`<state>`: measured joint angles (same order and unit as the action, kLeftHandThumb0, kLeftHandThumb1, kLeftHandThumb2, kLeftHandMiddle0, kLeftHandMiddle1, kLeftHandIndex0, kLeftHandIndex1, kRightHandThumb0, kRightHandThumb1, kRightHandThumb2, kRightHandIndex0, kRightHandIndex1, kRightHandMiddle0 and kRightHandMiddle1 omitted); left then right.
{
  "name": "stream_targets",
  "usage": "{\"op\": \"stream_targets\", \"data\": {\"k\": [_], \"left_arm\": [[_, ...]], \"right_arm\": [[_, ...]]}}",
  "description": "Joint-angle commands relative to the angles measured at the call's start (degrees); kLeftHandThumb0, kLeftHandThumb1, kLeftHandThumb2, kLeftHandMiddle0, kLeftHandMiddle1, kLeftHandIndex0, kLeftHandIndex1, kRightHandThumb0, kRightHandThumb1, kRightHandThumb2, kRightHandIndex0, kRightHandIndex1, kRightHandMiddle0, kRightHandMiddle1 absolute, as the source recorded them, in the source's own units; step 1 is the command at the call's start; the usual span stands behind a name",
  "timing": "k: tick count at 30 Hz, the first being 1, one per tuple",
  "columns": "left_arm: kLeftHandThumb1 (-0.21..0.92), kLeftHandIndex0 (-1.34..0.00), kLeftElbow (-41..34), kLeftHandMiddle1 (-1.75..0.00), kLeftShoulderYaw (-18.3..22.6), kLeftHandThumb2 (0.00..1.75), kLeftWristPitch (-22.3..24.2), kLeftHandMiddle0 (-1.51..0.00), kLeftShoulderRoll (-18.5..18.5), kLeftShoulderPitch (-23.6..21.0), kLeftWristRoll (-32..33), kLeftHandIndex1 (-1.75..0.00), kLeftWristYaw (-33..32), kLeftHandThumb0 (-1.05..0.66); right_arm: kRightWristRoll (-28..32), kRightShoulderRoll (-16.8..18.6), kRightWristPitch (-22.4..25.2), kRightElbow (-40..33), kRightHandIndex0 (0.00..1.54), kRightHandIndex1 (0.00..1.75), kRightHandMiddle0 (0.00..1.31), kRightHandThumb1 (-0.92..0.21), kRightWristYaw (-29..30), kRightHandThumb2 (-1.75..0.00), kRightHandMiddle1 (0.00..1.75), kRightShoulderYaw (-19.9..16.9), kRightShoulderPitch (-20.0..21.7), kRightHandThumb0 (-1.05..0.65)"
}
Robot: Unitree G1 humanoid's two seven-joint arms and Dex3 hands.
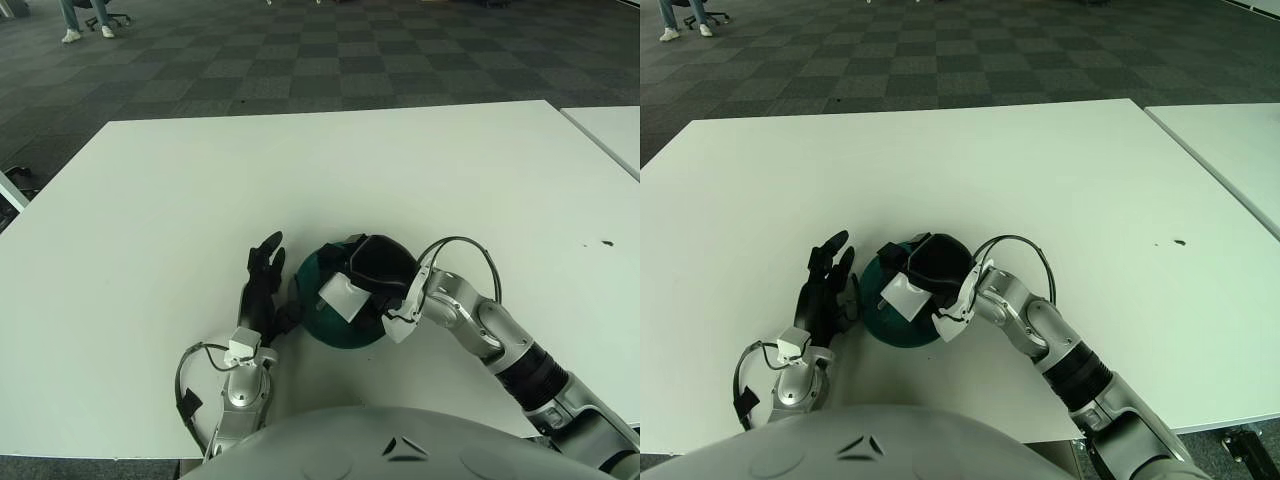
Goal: Put the charger into the plate.
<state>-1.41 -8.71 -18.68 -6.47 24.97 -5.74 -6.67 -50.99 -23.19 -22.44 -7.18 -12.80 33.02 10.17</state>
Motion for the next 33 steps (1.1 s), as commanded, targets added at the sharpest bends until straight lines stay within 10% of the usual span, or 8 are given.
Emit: {"op": "stream_targets", "data": {"k": [1, 7, 33], "left_arm": [[0.92, 0.00, 2.2, -0.02, 0.4, 0.99, 1.2, -0.37, 0.1, 0.7, -0.5, -0.75, -0.8, -0.93], [0.92, 0.00, 2.1, -0.03, 0.5, 0.97, 1.2, -0.39, 0.0, 0.6, 0.9, -0.75, 0.1, -0.92], [0.92, 0.00, 1.5, -0.01, -0.3, 0.98, 0.3, -0.33, 0.7, 1.4, 3.6, -0.60, 2.5, -0.88]], "right_arm": [[0.5, 0.1, 0.2, 0.2, 0.32, 1.56, 0.14, -0.92, 0.1, -0.60, 1.37, -1.1, 1.2, -0.53], [1.9, 0.3, 0.9, 0.0, 0.31, 1.21, 0.10, -0.92, -1.7, -0.76, 1.05, -1.3, 1.0, -0.64], [7.6, 0.2, 4.7, -1.9, 0.34, 0.08, 0.00, -0.92, -8.3, -1.01, 0.58, -3.3, -0.1, -0.83]]}}
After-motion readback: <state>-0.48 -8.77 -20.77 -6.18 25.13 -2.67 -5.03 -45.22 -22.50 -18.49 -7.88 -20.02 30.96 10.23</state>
